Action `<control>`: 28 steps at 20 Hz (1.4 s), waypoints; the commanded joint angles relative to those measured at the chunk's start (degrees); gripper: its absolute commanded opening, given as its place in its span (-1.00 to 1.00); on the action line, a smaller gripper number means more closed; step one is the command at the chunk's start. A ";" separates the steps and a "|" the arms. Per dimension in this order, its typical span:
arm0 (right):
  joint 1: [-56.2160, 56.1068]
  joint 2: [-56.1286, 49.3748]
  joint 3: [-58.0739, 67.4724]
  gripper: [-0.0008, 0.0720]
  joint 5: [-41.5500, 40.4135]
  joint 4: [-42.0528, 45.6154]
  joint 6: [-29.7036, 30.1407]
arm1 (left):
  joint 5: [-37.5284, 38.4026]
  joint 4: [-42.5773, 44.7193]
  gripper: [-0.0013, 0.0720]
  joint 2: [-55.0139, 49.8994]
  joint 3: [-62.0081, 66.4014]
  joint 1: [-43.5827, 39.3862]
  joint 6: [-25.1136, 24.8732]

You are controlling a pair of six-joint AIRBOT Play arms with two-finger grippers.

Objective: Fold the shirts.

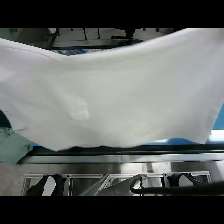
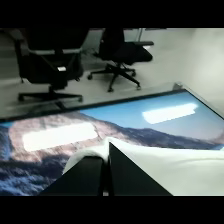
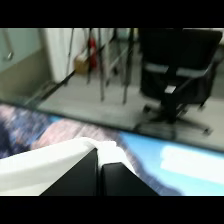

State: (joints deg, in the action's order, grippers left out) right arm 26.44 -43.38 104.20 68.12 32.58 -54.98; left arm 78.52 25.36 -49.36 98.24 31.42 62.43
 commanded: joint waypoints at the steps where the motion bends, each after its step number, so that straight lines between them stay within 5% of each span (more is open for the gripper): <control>1: -2.69 -9.01 -6.93 -0.92 5.97 -7.34 3.08 | -1.46 6.91 -0.93 -8.90 -9.31 -14.16 -1.75; 6: -7.96 -26.47 -13.49 -0.92 1.49 -0.15 4.39 | -13.42 25.00 -0.93 -30.73 -12.22 -27.43 4.70; 9: -7.19 -36.79 -13.42 -0.92 -5.92 -0.33 3.98 | -12.83 30.14 -0.93 -43.85 -5.46 -26.34 12.07; 13: -7.02 -46.45 -8.87 -0.92 -8.20 -1.97 3.69 | -10.86 30.14 -0.93 -54.99 6.14 -26.88 15.06; 20: -6.21 -50.07 -7.30 -0.92 -6.36 8.66 2.47 | 0.85 39.85 -0.93 -60.85 11.78 -27.34 24.33; 28: -6.29 -53.31 -7.34 -0.92 -2.99 9.01 2.21 | -3.96 39.19 -0.93 -60.85 0.11 -27.45 24.90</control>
State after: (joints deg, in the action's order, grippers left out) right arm 20.14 -95.72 96.84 63.37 40.99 -52.42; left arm 77.17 64.66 -110.13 101.43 4.05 86.63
